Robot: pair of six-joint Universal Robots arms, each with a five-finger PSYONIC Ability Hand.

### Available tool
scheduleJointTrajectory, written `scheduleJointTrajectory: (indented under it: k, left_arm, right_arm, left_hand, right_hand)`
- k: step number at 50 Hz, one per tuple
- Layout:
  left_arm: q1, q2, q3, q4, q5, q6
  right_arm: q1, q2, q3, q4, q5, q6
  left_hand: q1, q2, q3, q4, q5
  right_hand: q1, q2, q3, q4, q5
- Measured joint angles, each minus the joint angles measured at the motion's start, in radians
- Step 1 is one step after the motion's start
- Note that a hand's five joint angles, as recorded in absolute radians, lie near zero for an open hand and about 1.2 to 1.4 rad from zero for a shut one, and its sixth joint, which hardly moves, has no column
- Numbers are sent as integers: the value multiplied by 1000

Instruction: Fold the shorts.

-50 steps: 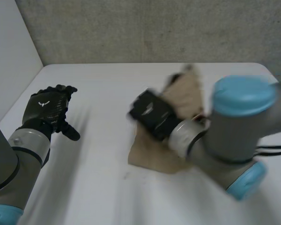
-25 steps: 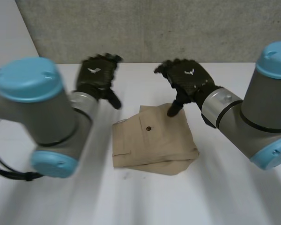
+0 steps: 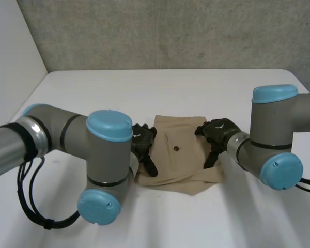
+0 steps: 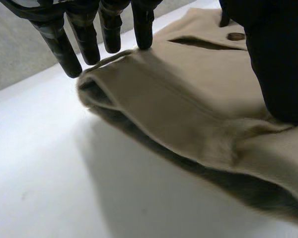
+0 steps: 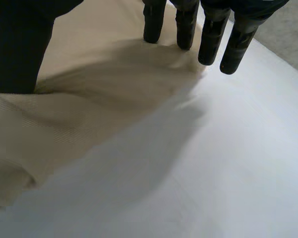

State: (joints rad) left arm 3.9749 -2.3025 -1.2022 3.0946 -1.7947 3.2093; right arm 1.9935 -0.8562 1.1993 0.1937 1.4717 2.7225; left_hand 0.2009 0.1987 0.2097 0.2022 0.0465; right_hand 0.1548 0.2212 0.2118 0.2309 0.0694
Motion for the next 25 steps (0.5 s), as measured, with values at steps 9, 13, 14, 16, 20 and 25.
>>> scheduleJointTrajectory:
  k: [9, 13, 14, 16, 20, 25]
  left_arm:
    - [4, 181, -7, -15, -4, 0]
    - [26, 300, -6, -31, -4, -1]
    - [37, 329, -6, -35, -4, -2]
    - [77, 403, -7, -44, -3, -4]
    - [177, 530, -6, -74, -3, -8]
    - [277, 618, 26, -165, -2, -11]
  right_arm:
    - [10, -204, 17, -58, 30, 60]
    - [11, -324, 21, -103, 57, 137]
    - [10, -352, 22, -114, 71, 154]
    - [7, -421, 23, -140, 117, 189]
    - [0, -527, 23, -165, 213, 222]
    - [-12, -593, 5, -113, 274, 227]
  left_hand:
    - [0, 0, 0, 0, -1]
    - [0, 0, 0, 0, -1]
    - [0, 0, 0, 0, -1]
    - [0, 0, 0, 0, -1]
    - [3, 2, 0, 2, -1]
    - [3, 2, 0, 2, -1]
  right_hand:
    - [0, 0, 0, 0, -8]
    - [0, 0, 0, 0, -8]
    - [0, 0, 0, 0, -8]
    - [0, 0, 0, 0, -8]
    - [0, 0, 0, 0, -8]
    - [0, 0, 0, 0, -8]
